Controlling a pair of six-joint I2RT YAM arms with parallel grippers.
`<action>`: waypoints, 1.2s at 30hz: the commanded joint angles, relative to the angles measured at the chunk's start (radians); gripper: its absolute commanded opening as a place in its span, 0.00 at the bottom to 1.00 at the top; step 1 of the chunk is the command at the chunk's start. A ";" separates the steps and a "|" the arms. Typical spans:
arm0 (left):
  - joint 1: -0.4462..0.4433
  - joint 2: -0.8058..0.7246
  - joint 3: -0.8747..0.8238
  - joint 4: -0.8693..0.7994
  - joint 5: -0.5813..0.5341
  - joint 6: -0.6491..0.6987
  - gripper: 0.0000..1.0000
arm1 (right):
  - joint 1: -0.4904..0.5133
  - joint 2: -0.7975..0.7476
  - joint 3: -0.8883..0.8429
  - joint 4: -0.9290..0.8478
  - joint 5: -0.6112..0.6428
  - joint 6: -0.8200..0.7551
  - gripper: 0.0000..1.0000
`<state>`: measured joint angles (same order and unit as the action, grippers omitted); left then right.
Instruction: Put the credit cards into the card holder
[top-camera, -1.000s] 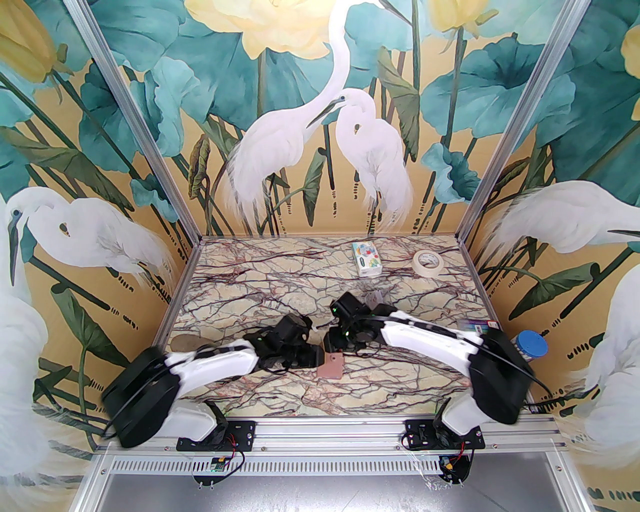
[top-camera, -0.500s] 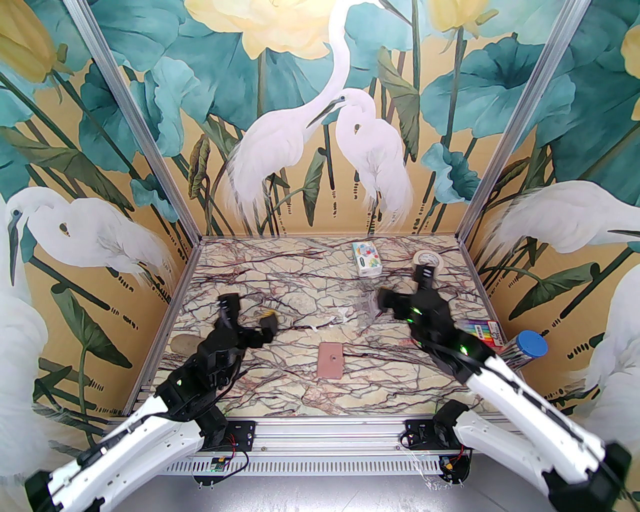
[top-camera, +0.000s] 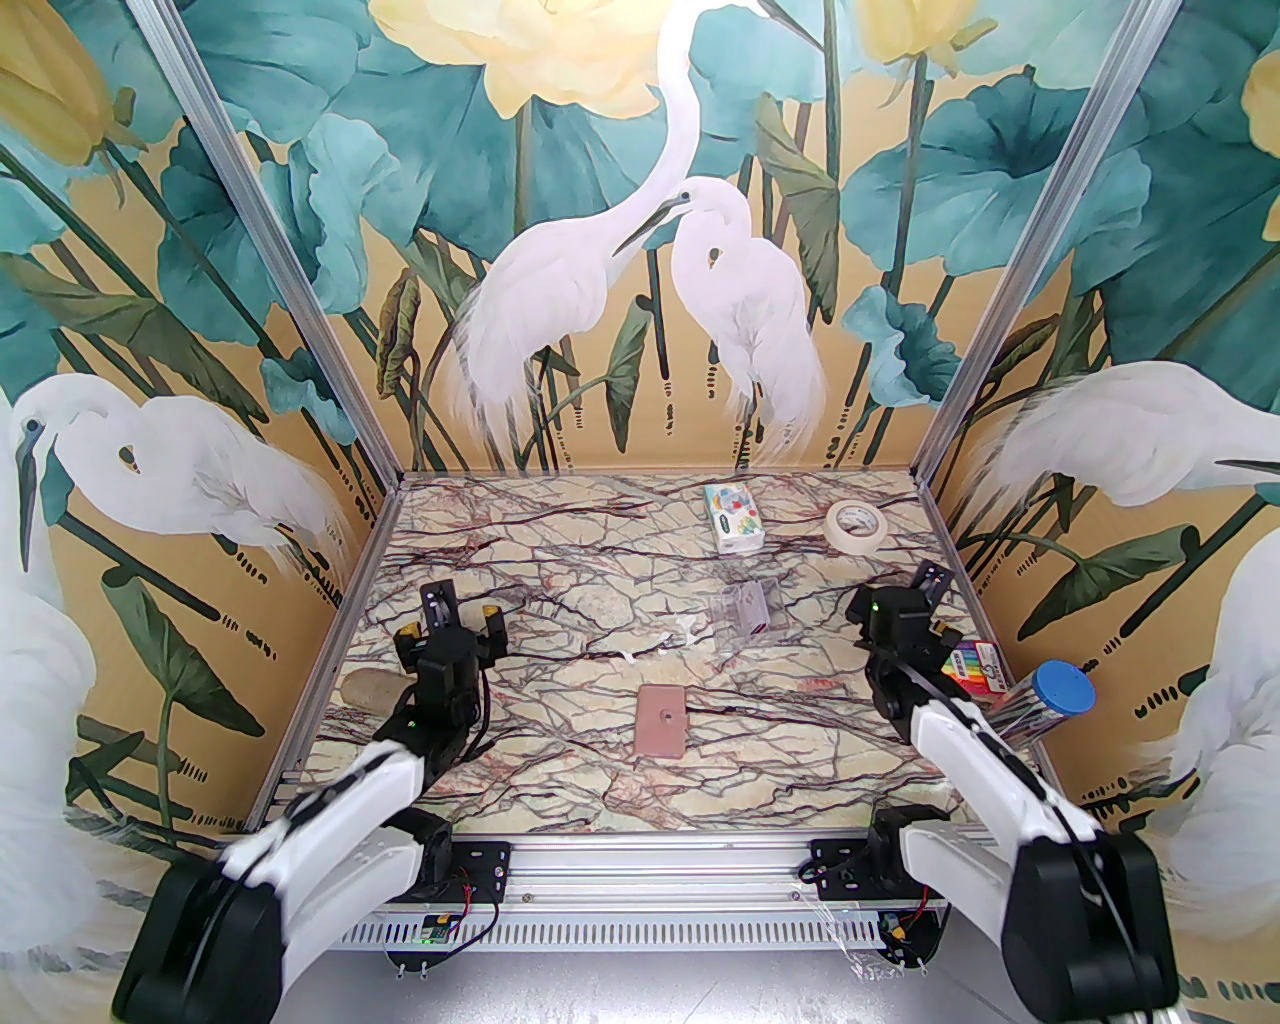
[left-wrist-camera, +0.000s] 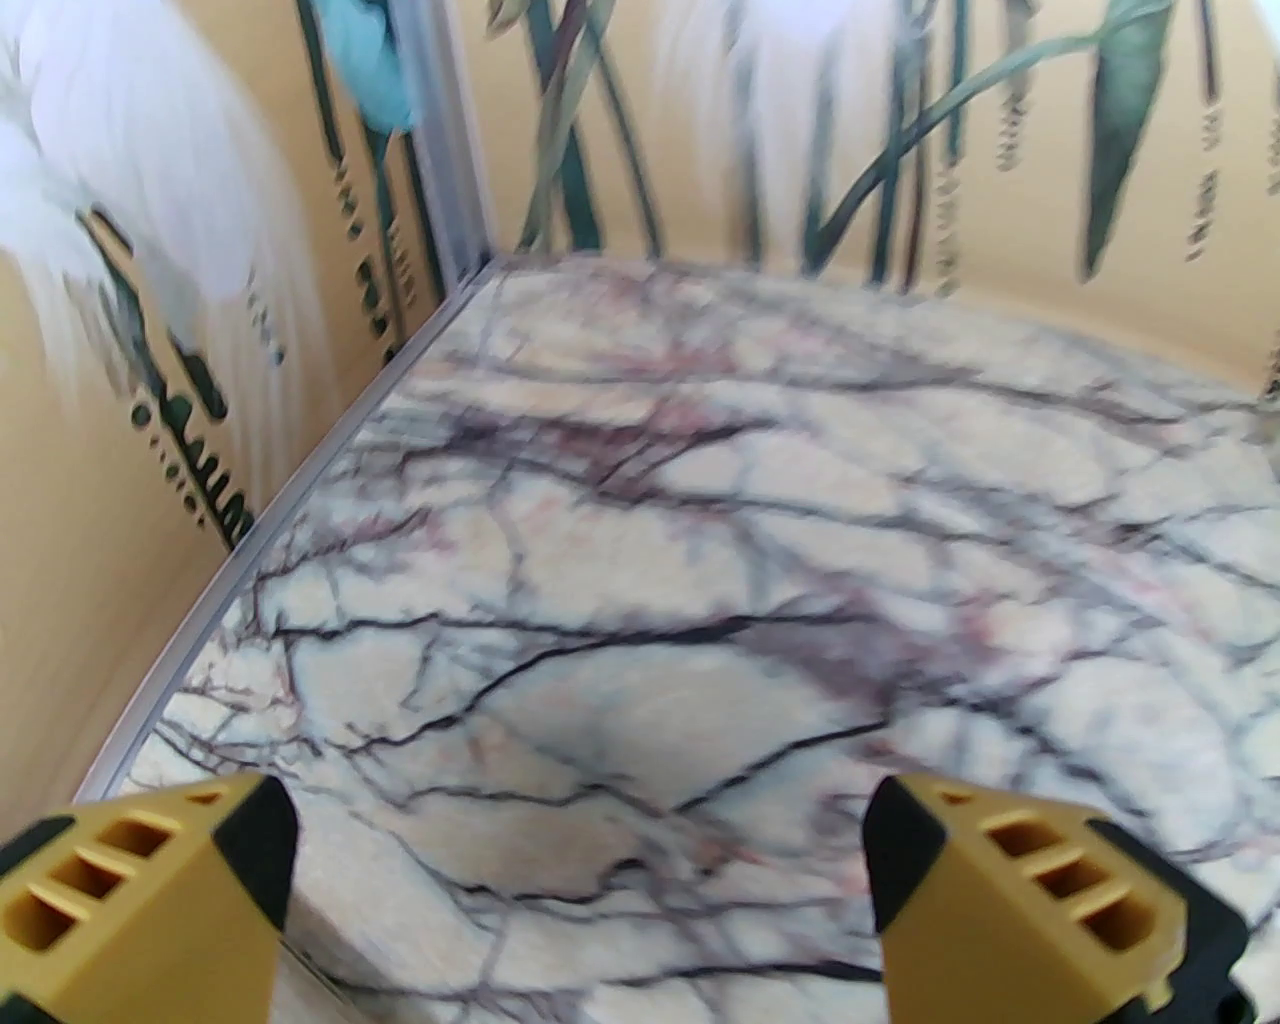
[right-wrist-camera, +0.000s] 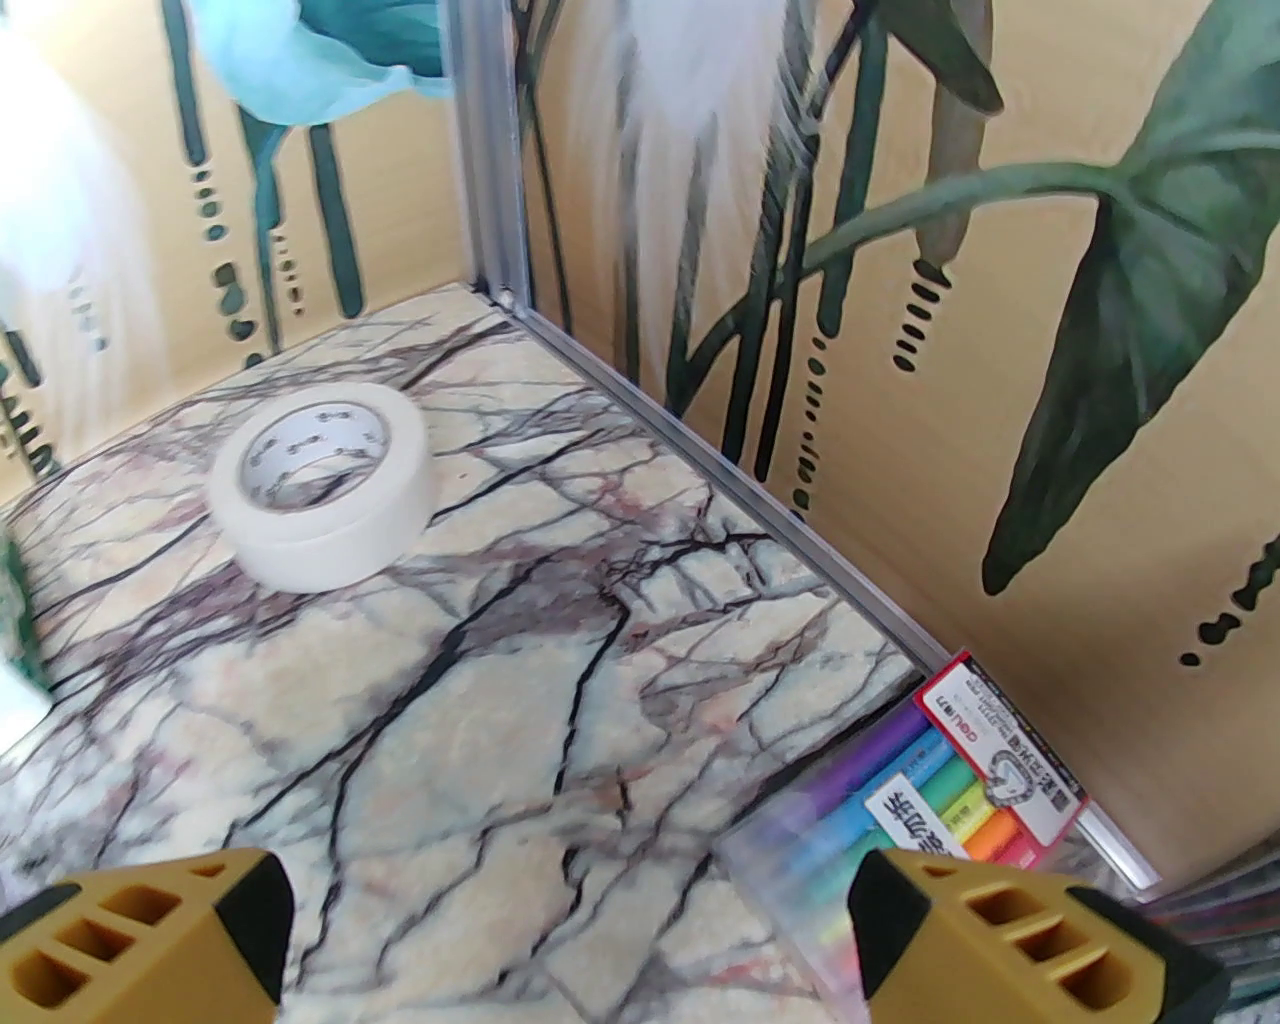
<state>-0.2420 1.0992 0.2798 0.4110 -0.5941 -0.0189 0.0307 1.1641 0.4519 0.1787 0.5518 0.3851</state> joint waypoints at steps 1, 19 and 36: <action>0.052 0.079 -0.002 0.243 0.146 0.078 0.99 | -0.012 0.095 -0.022 0.182 -0.008 -0.044 0.99; 0.198 0.453 0.041 0.634 0.468 0.058 0.99 | -0.031 0.385 -0.076 0.725 -0.338 -0.282 0.99; 0.260 0.455 0.097 0.535 0.541 0.011 1.00 | -0.020 0.373 -0.071 0.695 -0.330 -0.287 0.99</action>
<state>0.0158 1.5642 0.3790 0.9585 -0.0788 0.0071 0.0055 1.5391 0.3859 0.8501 0.2306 0.1070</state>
